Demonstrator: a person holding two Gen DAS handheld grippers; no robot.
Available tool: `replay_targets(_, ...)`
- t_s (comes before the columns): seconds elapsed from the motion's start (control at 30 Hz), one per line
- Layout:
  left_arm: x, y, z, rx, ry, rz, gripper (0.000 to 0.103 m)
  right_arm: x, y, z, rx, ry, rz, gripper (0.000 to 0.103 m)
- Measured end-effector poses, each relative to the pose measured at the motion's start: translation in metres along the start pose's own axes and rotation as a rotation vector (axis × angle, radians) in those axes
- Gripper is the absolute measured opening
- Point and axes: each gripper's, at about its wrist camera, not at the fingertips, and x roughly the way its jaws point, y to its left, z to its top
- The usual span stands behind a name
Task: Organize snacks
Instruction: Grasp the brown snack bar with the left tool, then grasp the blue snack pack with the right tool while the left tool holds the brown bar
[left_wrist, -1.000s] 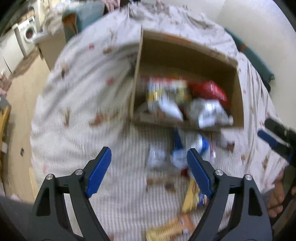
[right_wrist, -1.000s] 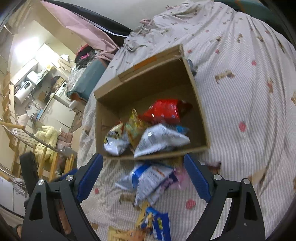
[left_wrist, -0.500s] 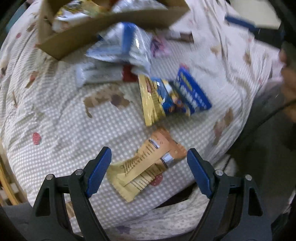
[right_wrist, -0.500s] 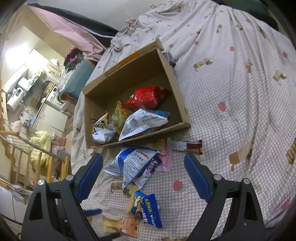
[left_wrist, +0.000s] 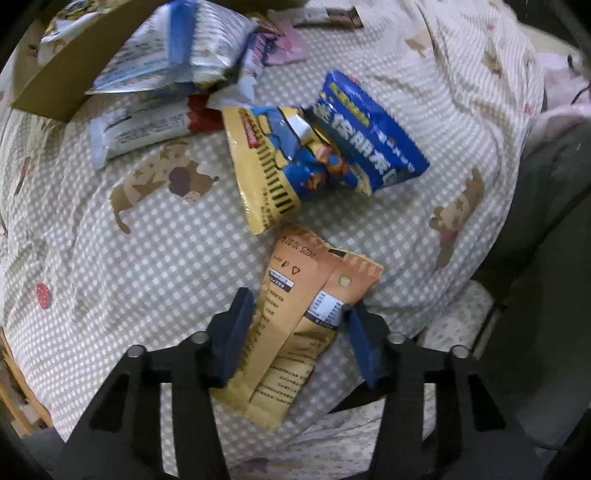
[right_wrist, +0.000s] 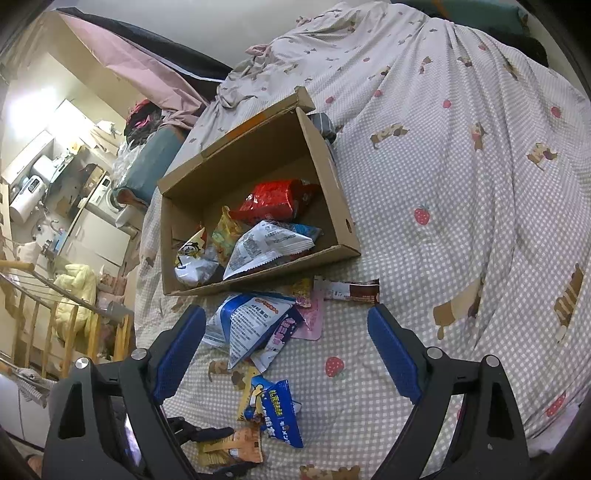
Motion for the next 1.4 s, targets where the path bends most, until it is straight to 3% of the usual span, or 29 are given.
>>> replay_targets(0.07, -0.009, 0.002, -0.001, -0.008, -0.02, -0.01, 0.032, 0.003, 0.002, 0.0, -0.008, 0.009, -0.002, 0.092)
replay_targets(0.2, -0.037, 0.01, -0.007, -0.03, -0.092, -0.073, 0.032, 0.011, 0.007, -0.002, -0.022, 0.035, -0.009, 0.092)
replay_targets(0.37, -0.066, 0.02, -0.008, -0.077, -0.223, -0.095, 0.031, 0.017, 0.008, -0.006, -0.02, 0.06, -0.018, 0.091)
replay_targets(0.47, -0.085, 0.043, -0.006, -0.139, -0.305, -0.066, 0.031, 0.022, 0.007, -0.008, -0.019, 0.079, -0.024, 0.091)
replay_targets(0.6, -0.096, 0.071, -0.009, -0.309, -0.371, 0.006, 0.031, 0.037, 0.005, -0.013, 0.003, 0.152, -0.022, 0.092)
replay_targets(0.7, -0.094, 0.093, -0.006, -0.417, -0.387, 0.045, 0.031, 0.06, 0.001, -0.023, 0.03, 0.264, -0.011, 0.092)
replay_targets(0.83, -0.089, 0.111, -0.003, -0.498, -0.377, 0.045, 0.031, 0.082, 0.011, -0.034, -0.036, 0.362, -0.059, 0.091)
replay_targets(0.97, -0.092, 0.118, -0.003, -0.528, -0.383, 0.062, 0.031, 0.106, 0.012, -0.048, 0.0, 0.468, -0.028, 0.091)
replay_targets(1.07, -0.091, 0.118, -0.005, -0.541, -0.386, 0.072, 0.031, 0.125, 0.016, -0.062, -0.017, 0.551, -0.055, 0.091)
replay_targets(1.3, -0.084, 0.117, -0.004, -0.56, -0.368, 0.061, 0.031, 0.148, 0.038, -0.082, -0.156, 0.62, -0.113, 0.09)
replay_targets(1.4, -0.083, 0.115, -0.003, -0.552, -0.368, 0.062, 0.031, 0.148, 0.045, -0.087, -0.209, 0.628, -0.109, 0.075)
